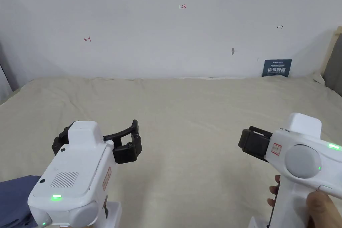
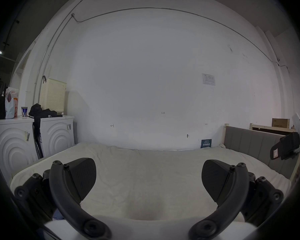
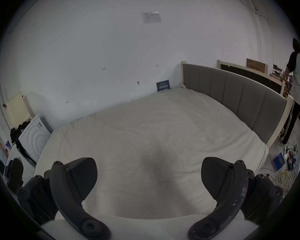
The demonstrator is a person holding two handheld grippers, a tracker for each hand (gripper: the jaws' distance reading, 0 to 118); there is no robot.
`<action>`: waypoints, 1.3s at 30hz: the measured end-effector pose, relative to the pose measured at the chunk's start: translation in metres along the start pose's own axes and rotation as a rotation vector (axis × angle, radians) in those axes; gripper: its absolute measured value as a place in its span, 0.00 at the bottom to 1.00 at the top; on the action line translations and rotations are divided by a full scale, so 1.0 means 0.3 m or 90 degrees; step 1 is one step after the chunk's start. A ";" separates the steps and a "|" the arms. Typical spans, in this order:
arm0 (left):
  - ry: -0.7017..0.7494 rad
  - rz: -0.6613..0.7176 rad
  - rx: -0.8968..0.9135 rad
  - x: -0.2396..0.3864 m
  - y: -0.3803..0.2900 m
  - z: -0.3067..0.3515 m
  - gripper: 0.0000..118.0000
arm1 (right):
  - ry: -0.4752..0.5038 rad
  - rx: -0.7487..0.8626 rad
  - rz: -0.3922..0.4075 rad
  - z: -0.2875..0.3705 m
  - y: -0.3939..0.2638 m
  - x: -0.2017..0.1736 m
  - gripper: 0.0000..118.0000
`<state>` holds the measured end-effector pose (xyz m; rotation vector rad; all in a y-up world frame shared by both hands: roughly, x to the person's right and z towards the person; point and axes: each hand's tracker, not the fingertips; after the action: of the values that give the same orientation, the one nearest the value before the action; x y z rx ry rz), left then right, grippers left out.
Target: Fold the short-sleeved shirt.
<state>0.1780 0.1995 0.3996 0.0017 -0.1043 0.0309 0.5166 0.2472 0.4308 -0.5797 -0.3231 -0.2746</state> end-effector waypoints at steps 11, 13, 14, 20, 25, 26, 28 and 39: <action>-0.002 -0.002 -0.003 -0.002 -0.004 -0.005 1.00 | -0.006 0.055 0.073 0.017 -0.026 -0.041 1.00; 0.001 -0.002 -0.003 -0.003 -0.003 -0.005 1.00 | -0.012 0.059 0.086 0.013 -0.024 -0.047 1.00; 0.001 -0.001 -0.002 -0.004 -0.003 -0.005 1.00 | -0.010 0.056 0.087 0.012 -0.021 -0.046 1.00; 0.001 0.001 -0.002 -0.007 -0.002 -0.005 1.00 | -0.010 0.112 0.098 0.010 -0.035 -0.051 1.00; 0.001 -0.002 0.004 -0.004 -0.003 -0.004 1.00 | 0.079 0.177 0.093 0.009 -0.047 -0.019 1.00; 0.001 -0.003 0.004 -0.003 -0.003 -0.004 1.00 | 0.080 0.198 0.100 0.010 -0.051 -0.019 1.00; 0.004 -0.006 0.006 0.001 -0.003 -0.002 1.00 | 0.078 0.233 0.124 0.010 -0.061 -0.019 1.00; 0.018 -0.010 0.009 0.003 -0.008 -0.007 1.00 | 0.099 0.366 0.154 0.020 -0.113 0.014 1.00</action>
<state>0.1793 0.1972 0.3976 0.0169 -0.0754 0.0159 0.5075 0.2226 0.4537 -0.0256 -0.1651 0.0141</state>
